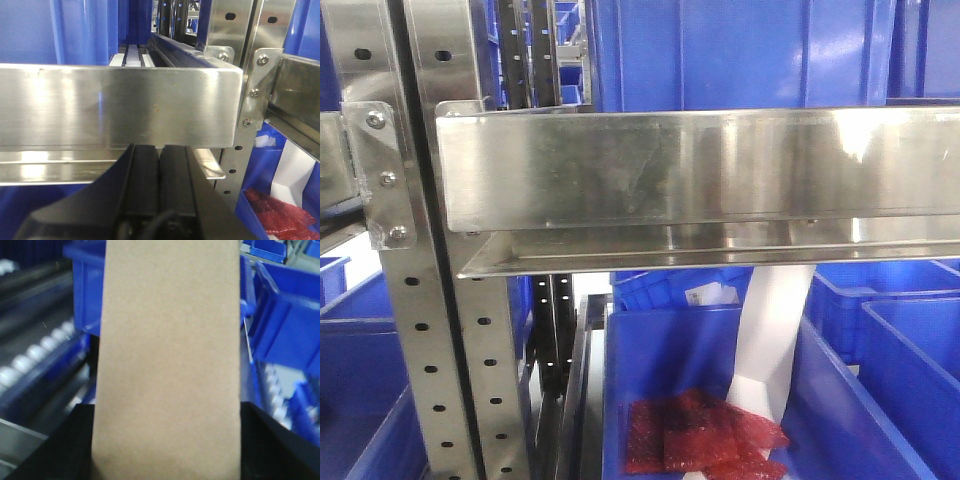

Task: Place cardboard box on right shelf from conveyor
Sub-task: 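Align the held box with the upper shelf roller track, then lower the box onto the shelf rollers and open the right gripper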

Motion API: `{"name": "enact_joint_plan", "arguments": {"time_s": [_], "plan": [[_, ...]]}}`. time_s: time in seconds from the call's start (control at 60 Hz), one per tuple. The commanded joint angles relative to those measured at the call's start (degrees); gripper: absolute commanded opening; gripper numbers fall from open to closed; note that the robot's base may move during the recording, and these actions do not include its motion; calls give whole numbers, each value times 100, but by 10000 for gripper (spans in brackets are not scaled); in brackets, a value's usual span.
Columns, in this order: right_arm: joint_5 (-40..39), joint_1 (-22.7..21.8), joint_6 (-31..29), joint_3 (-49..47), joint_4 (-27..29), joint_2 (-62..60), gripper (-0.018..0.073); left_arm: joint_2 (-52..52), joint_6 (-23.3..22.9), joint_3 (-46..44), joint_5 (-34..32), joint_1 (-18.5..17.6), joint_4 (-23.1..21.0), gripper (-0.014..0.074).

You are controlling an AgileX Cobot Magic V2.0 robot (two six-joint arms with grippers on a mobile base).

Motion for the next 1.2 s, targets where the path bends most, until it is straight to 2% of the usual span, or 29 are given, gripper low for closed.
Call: {"name": "enact_joint_plan", "arguments": {"time_s": [0.0, 0.183, 0.267, 0.35, 0.417, 0.651, 1.051, 1.118, 1.184], "plan": [[-589, -17, -1030, -622, -44, 548, 246, -76, 2, 49, -493, -32, -34, -116], [-658, 75, -3540, -873, -44, 1422, 246, -76, 2, 49, -493, -32, -34, -116], [-680, 75, -4965, -859, -44, 1729, 246, -76, 2, 49, -493, -32, -34, -116], [-838, 75, -5812, -859, -37, 1973, 246, -76, 2, 49, -493, -32, -34, -116], [-1118, 75, -6175, -859, 21, 2168, 246, -76, 2, 49, -493, -32, -34, -116], [-1891, 40, -6285, -859, 310, 2821, 245, -76, 2, 49, -493, -32, -34, -116], [-1905, 21, -6285, -859, 348, 3514, 251, -76, 2, 49, -493, -32, -34, -116], [-1912, 21, -6263, -859, 348, 3514, 300, -76, 2, 49, -493, -32, -34, -116], [-1952, 21, -6106, -859, 348, 3514, 424, -76, 2, 49, -493, -32, -34, -116]]}}
